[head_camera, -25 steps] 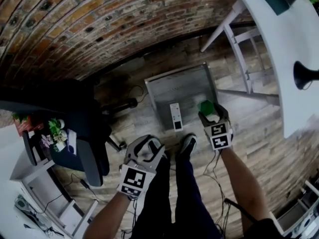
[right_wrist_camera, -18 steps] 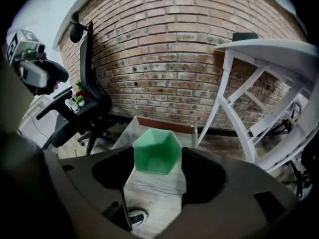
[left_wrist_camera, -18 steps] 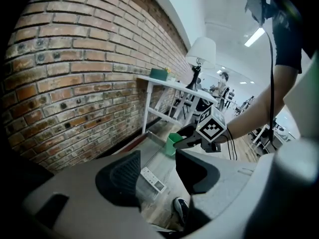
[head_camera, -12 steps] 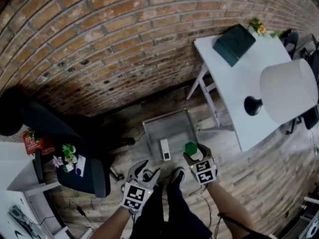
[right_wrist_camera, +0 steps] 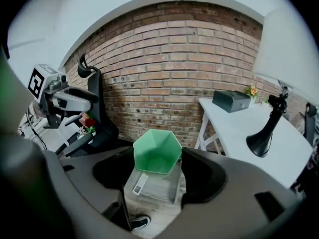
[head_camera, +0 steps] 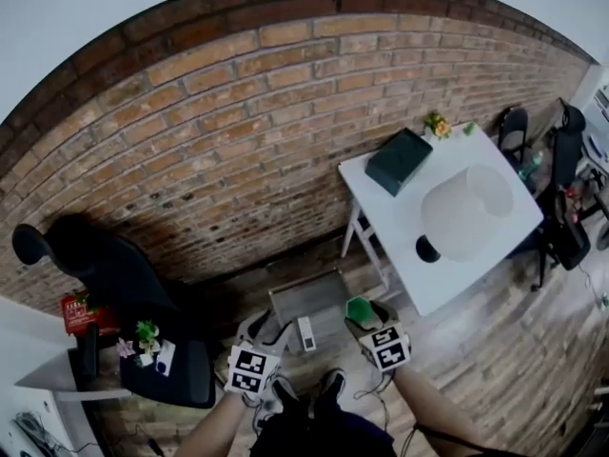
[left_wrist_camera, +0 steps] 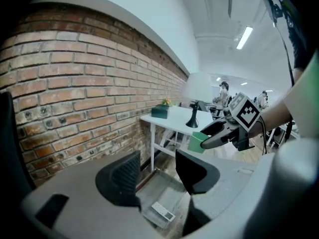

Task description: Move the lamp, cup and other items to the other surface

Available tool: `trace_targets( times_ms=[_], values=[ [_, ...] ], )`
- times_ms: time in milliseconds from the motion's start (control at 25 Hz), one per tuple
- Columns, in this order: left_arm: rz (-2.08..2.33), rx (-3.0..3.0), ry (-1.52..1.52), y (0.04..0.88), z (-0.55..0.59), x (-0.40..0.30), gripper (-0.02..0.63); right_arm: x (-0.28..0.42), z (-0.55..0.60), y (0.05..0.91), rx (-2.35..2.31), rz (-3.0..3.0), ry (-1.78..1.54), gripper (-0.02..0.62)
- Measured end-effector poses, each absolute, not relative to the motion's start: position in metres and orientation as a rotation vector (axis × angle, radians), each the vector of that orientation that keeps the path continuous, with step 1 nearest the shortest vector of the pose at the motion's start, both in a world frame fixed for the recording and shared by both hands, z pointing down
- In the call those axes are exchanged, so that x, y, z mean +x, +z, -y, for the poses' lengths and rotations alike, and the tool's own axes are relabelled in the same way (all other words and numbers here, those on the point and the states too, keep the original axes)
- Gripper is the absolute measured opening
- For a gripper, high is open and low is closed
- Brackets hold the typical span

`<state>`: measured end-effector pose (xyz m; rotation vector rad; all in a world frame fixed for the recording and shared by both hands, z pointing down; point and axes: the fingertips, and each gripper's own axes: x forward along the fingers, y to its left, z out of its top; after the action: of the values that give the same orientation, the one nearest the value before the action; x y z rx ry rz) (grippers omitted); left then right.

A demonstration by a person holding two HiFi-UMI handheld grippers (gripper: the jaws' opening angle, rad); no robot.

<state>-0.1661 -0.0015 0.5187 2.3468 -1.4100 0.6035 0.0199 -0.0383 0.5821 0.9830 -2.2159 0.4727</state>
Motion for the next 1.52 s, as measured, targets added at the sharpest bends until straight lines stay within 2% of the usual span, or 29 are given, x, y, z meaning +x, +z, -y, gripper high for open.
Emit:
trace_targets(
  times_ms=[200, 440, 640, 1520],
  values=[
    [1.430, 2.416, 0.528, 0.475, 0.024, -0.148, 0.216, 0.037, 0.048, 0.520, 1.051, 2.263, 0.472, 0.301],
    [1.338, 2.489, 0.481, 0.461, 0.038, -0.107, 0.216, 0.085, 0.051, 0.481, 1.177, 2.281, 0.456, 0.300],
    [1.192, 2.596, 0.478, 0.451, 0.044, -0.077, 0.216, 0.133, 0.046, 0.470, 1.317, 2.213, 0.478, 0.299],
    [0.984, 2.699, 0.491, 0.460, 0.050, -0.065, 0.216, 0.262, 0.008, 0.450, 1.694, 1.945, 0.550, 0.298]
  ],
)
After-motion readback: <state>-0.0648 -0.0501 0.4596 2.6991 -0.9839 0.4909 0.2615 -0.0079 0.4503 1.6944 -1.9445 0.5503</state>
